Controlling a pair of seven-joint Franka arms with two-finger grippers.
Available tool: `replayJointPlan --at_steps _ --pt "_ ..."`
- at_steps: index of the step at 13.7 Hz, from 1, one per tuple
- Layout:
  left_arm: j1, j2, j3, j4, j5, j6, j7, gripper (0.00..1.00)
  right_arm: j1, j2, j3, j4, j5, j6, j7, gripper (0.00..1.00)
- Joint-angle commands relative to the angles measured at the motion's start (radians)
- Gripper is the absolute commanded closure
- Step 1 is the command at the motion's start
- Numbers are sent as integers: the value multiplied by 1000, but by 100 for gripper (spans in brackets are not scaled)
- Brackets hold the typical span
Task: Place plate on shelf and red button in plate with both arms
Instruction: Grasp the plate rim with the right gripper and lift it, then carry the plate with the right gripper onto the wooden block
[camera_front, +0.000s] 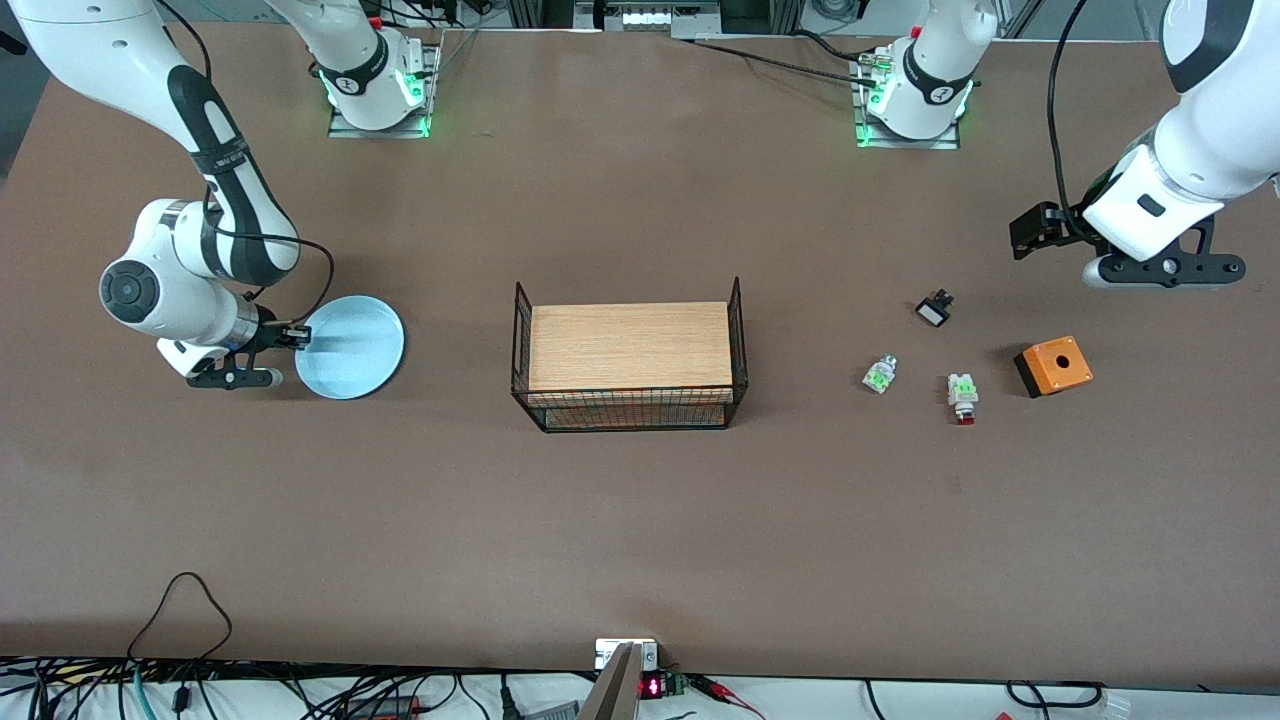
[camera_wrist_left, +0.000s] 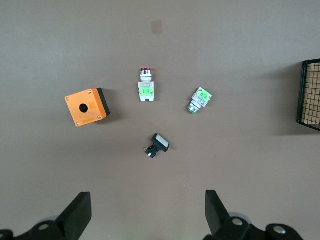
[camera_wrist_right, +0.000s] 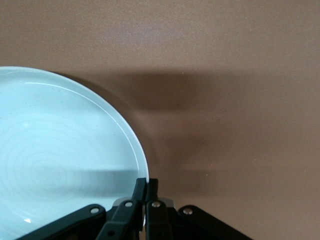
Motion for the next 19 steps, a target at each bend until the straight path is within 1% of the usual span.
replayJointPlan --at_steps 1,3,5,6,8,11,14,17,18,19 --pt "0 17 2 31 13 -19 11 0 -10 -24 8 -4 14 -27 15 100" --pt "4 17 3 31 13 -21 11 0 -7 -80 13 2 14 -85 60 100" --pt "4 17 3 31 13 -21 11 0 -1 -118 15 33 17 -165 91 100" --pt "4 17 3 31 13 -21 11 0 -1 -141 21 57 39 -229 110 100" --pt "4 17 2 31 13 -21 11 0 -1 -193 27 117 119 -371 128 100" --pt "4 17 2 31 13 -21 11 0 3 -270 28 178 161 -542 214 100" --pt "4 17 3 31 13 -21 11 0 69 -354 30 221 198 -657 410 100" --pt "4 17 3 33 13 -19 11 0 158 -411 31 270 250 -754 631 100" --pt "4 17 3 33 13 -19 11 0 175 -423 48 286 273 -766 695 100" --pt "4 17 2 31 13 -19 12 0 181 -427 88 310 296 -768 782 100"
